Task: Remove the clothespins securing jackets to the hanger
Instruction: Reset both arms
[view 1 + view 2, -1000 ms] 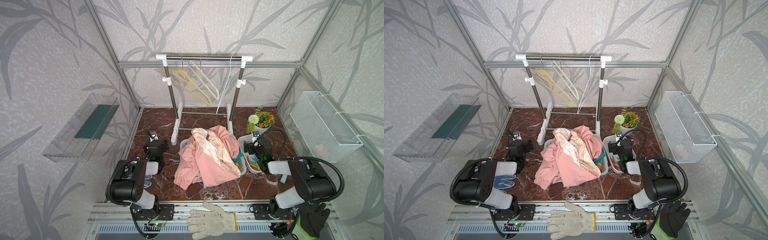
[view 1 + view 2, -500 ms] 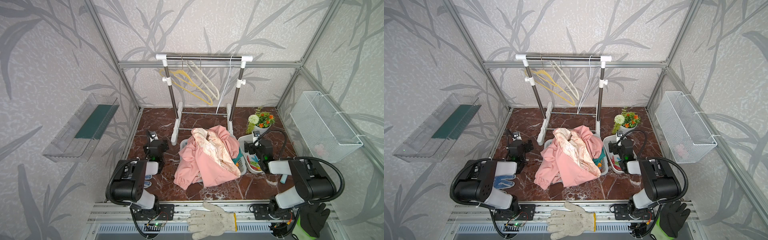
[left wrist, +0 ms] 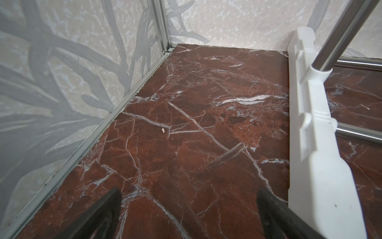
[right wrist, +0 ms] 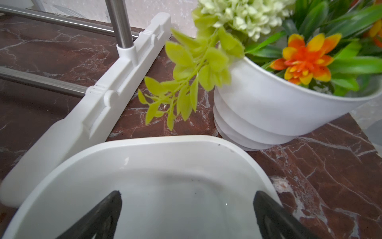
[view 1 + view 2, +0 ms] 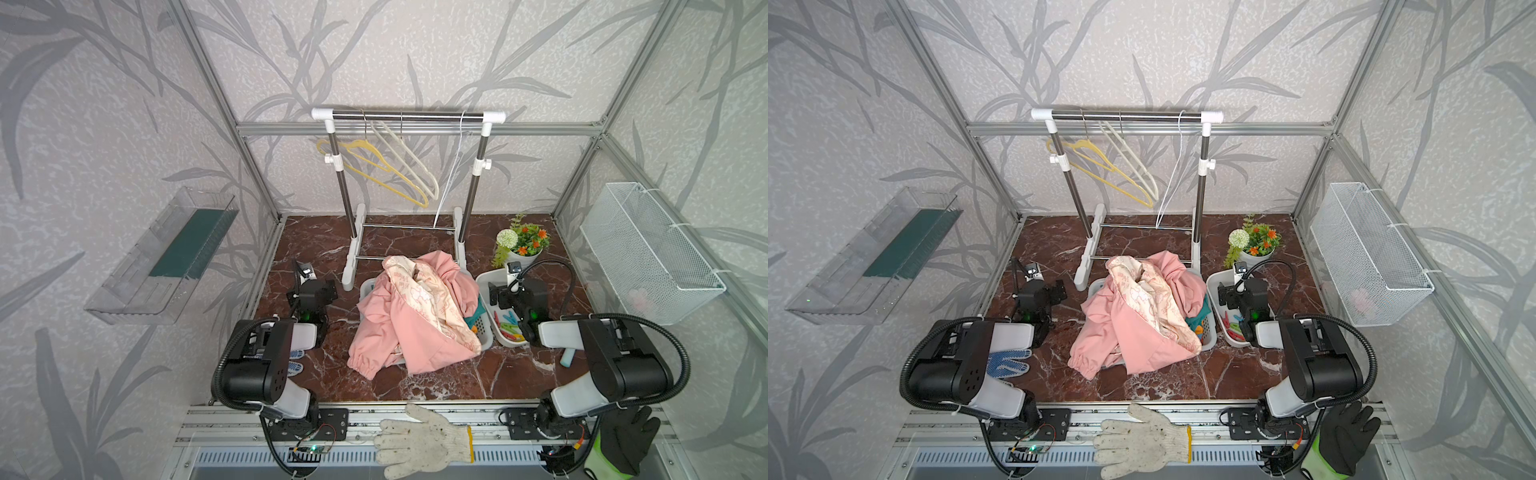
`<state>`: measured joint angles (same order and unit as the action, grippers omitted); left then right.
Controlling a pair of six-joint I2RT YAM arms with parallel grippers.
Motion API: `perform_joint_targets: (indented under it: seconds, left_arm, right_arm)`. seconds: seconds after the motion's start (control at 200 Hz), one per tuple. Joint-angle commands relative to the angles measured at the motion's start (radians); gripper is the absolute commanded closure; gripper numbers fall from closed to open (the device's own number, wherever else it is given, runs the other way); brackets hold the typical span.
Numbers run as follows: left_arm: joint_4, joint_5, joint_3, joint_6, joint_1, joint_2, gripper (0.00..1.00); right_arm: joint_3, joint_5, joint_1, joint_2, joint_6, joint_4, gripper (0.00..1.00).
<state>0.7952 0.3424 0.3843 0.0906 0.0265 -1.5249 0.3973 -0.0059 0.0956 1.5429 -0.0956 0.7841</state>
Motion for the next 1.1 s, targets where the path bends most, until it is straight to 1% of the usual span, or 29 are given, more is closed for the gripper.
perform_joint_targets:
  seconds: [0.0, 0.195, 0.26, 1.095]
  left_arm:
    - [0.021, 0.013, 0.018, 0.008, -0.005, 0.002, 0.01]
    - [0.022, 0.013, 0.018, 0.008, -0.004, 0.002, 0.01]
    - [0.021, 0.013, 0.018, 0.008, -0.005, 0.002, 0.01]
    - [0.022, 0.012, 0.018, 0.007, -0.005, 0.002, 0.01]
  right_arm:
    - [0.021, -0.087, -0.01, -0.017, -0.008, 0.01, 0.01]
    - [0.02, -0.092, -0.013, -0.017, -0.009, 0.012, 0.01]
    - [0.029, -0.039, -0.016, -0.014, 0.019, -0.001, 0.01]
    - [0.029, -0.042, -0.019, -0.015, 0.019, -0.002, 0.01]
